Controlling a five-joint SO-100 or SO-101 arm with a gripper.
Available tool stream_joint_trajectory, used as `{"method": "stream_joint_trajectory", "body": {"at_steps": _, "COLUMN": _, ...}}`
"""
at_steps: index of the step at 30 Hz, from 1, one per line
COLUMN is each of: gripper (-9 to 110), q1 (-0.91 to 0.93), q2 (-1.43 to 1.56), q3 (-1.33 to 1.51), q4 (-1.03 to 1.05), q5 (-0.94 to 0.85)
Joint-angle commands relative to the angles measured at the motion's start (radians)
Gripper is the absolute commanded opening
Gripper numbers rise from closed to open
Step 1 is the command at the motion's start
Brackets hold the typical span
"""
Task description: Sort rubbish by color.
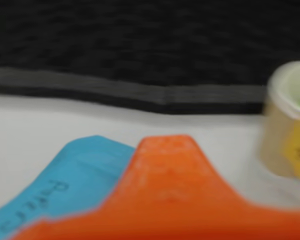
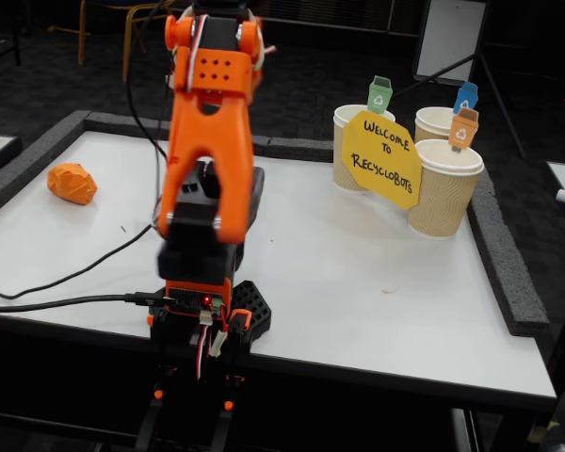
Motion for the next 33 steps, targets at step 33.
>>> {"method": "stream_joint_trajectory", "body": {"at_steps": 33, "gripper": 1, "q1": 0.569, "q2": 0.003, "q3": -0.044, "q4": -0.002, "q5": 0.002}}
